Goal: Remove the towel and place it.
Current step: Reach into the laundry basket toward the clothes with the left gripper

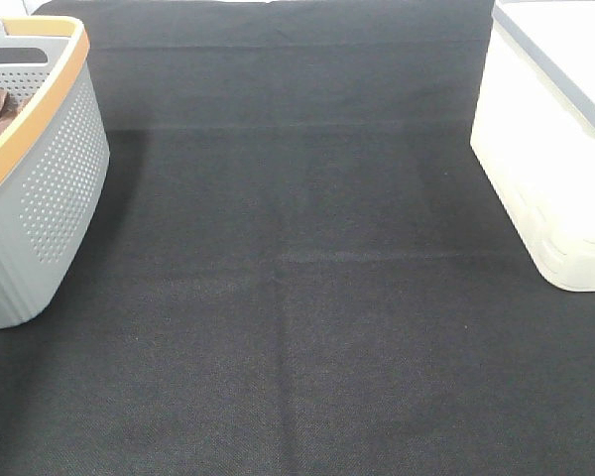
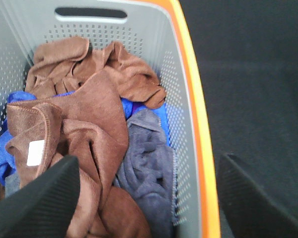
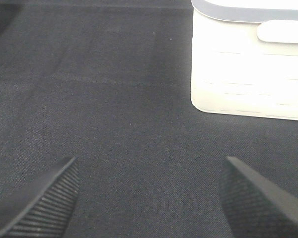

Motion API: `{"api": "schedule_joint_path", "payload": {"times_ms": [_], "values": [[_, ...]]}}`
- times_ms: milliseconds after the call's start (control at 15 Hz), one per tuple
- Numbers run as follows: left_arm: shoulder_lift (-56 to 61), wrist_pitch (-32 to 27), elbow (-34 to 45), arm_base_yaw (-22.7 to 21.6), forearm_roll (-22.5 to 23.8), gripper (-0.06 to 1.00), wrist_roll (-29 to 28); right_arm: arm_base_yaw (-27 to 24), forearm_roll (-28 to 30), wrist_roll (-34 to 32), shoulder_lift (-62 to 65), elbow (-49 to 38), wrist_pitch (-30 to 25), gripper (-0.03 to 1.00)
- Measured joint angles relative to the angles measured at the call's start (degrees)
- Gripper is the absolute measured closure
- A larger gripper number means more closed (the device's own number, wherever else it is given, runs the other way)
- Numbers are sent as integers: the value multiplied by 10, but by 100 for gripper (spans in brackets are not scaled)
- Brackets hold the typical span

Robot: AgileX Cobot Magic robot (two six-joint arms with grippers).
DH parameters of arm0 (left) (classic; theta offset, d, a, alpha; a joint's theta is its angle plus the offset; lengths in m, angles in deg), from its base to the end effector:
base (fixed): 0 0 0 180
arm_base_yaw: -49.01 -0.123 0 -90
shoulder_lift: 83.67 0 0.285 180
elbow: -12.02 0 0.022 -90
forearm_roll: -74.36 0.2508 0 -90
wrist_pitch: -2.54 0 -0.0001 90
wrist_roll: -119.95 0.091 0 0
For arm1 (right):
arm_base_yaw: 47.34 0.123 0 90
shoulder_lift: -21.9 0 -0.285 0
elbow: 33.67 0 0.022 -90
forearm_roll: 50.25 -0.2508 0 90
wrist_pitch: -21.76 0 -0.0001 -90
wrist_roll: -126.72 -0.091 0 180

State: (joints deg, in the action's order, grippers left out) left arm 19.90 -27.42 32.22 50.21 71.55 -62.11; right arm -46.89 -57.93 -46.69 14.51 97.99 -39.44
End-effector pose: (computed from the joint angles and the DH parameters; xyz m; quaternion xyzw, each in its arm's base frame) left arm 0.2577 -0.0076 0.3387 -0.0202 0.8929 -0.0333 0.4485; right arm -0.0072 0.0106 0.2784 -0.0554 0.8486 0.0389 0.5247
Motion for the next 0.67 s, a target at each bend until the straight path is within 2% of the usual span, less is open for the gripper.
{"api": "schedule_joint_path", "payload": {"times_ms": [133,200,267,400,533,667], "values": [[-71,-62,-76,0,45,22,-44,0,0,0,0,0,0,23],[-71,-62,-76,0,45,22,-44,0,0,0,0,0,0,23],[-118,-119,-131,0,95,22,-91,0,0,0,0,0,0,23],[-173,-184,-191,0,154,22,-131,0,0,0,0,0,0,23],[-230,-240,-248,0,195,22,-141,0,0,0,0,0,0,23],[-291,-298,-302,-1,214,22,-144,0,0,0,0,0,0,23]]}}
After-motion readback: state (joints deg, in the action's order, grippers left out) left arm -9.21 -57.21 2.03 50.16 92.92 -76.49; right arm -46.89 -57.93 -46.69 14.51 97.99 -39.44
